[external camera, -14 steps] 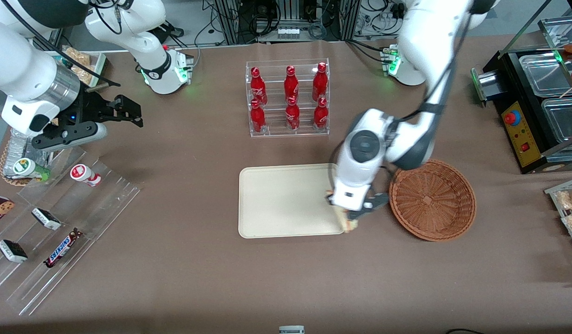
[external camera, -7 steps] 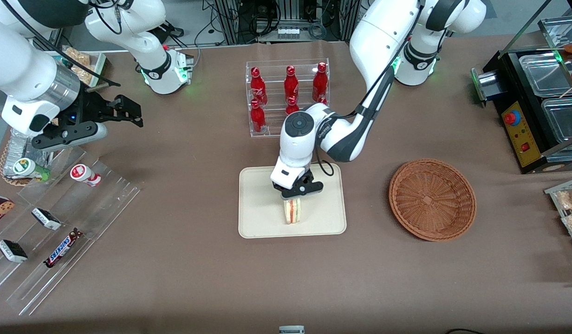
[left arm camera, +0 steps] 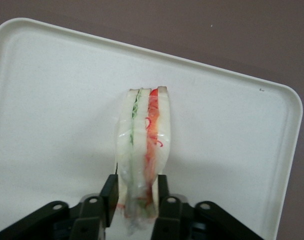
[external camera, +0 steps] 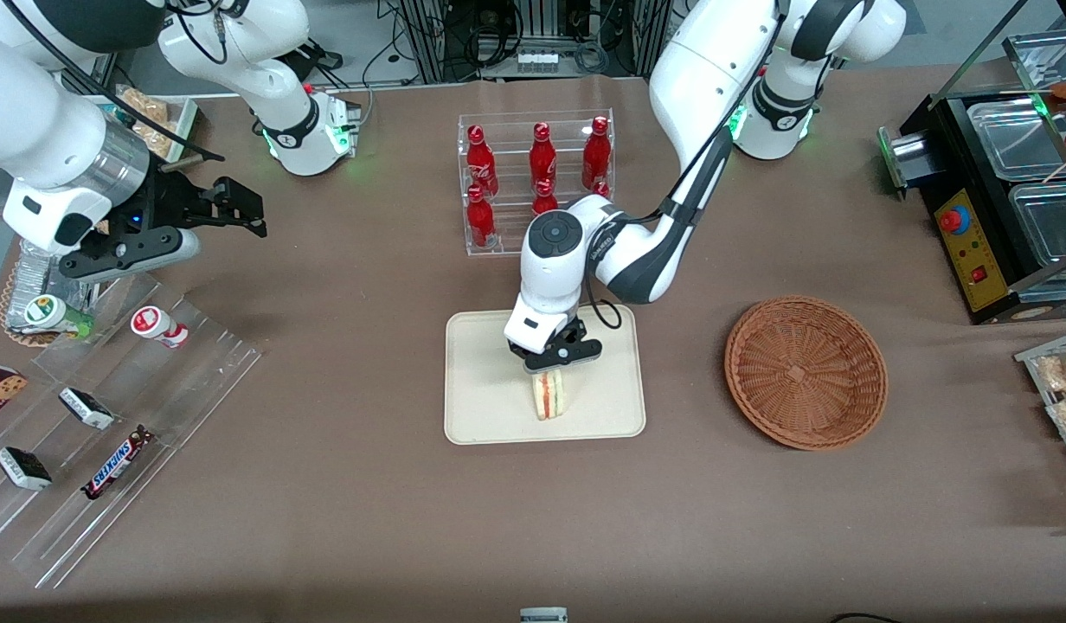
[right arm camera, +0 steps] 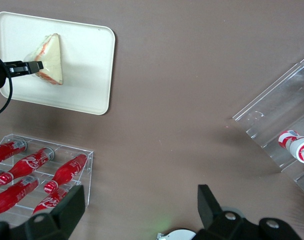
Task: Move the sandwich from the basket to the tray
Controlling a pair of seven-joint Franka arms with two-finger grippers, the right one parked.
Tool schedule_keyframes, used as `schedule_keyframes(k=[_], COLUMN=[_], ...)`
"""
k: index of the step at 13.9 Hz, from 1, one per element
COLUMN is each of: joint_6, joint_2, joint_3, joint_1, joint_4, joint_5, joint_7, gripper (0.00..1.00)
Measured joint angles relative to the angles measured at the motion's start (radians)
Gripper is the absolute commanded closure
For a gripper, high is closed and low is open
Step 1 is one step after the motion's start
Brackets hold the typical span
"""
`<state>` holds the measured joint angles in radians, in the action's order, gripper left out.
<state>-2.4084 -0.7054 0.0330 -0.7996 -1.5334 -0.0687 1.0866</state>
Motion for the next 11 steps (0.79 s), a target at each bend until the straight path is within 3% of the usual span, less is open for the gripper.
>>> schedule_keyframes(k=[4,11], joint_6=[0.079,0.445], joint_2=[0.068,0.335], joint_3=[0.007,0.027], joint_1=[-0.004,0.094], joint_4=[0.039,0.028], joint_5=[-0.002,-0.006], joint_7=[0.004,-0.114], gripper=[0.0,0.0])
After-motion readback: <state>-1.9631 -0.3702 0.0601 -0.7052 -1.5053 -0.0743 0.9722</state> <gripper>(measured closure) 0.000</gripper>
